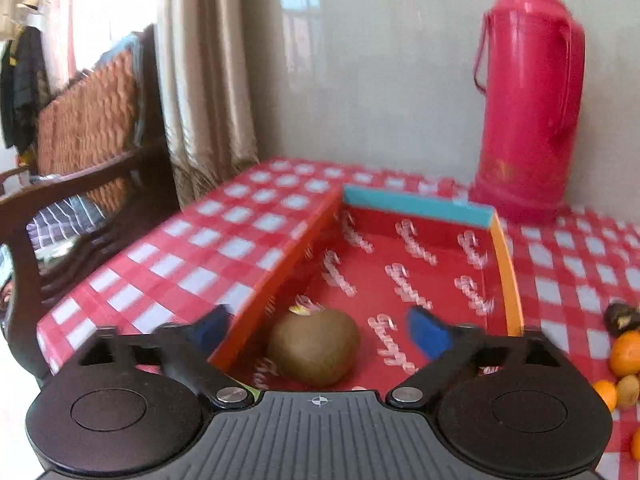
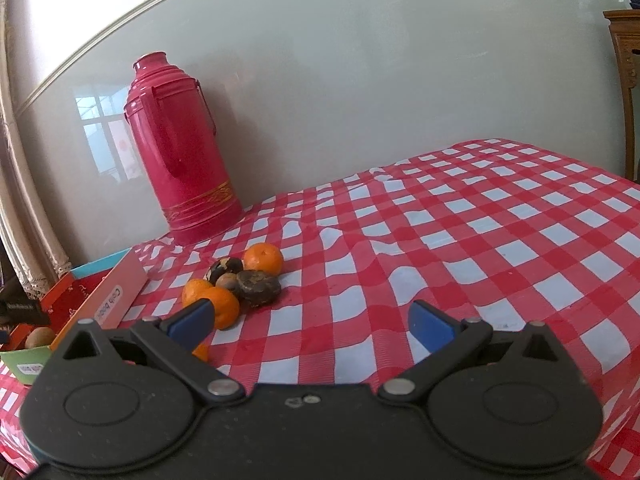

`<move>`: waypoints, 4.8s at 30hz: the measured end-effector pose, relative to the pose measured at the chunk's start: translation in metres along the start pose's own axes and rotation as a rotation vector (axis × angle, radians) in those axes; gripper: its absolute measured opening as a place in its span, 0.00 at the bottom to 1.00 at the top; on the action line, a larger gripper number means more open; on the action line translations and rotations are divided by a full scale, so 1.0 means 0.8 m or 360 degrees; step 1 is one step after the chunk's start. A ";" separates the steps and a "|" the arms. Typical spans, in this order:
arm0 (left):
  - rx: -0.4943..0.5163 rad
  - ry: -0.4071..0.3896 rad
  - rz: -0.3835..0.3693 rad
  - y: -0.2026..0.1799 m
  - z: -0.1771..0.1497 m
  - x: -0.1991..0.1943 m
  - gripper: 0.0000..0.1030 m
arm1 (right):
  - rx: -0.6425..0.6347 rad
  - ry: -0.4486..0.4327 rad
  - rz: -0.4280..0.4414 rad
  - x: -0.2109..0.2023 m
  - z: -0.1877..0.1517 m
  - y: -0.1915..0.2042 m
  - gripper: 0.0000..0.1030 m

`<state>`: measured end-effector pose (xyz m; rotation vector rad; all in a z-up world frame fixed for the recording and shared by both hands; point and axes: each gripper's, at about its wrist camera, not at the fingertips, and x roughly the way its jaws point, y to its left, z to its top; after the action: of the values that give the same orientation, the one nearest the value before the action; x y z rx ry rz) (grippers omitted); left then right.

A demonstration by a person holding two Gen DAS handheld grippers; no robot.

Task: Organize fruits
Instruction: 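Grasp a mandarin orange with the right gripper while the left gripper withdraws, then carry the mandarin with the right gripper into the box and release, then reach the left gripper to another mandarin orange and close on it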

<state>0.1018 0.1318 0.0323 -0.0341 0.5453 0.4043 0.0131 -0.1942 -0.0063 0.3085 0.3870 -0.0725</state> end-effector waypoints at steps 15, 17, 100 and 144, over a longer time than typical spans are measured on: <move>-0.0270 -0.0155 0.0097 0.104 -0.051 -0.061 1.00 | -0.0288 0.0074 0.0127 0.024 -0.009 0.049 0.95; -0.0286 -0.0145 0.0123 0.112 -0.062 -0.061 1.00 | -0.0346 0.0097 0.0135 0.033 -0.012 0.062 0.95; -0.0328 -0.0339 0.0490 0.164 -0.092 -0.096 1.00 | -0.0438 -0.0229 0.0373 0.057 0.009 0.119 0.95; 0.0952 -0.0053 -0.0744 -0.203 -0.084 -0.061 0.40 | 0.0081 -0.0289 -0.0343 0.003 0.037 -0.088 0.95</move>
<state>0.0927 -0.0451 -0.0125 0.4136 0.5882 -0.2226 0.0169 -0.2707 -0.0008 0.3070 0.2372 -0.3201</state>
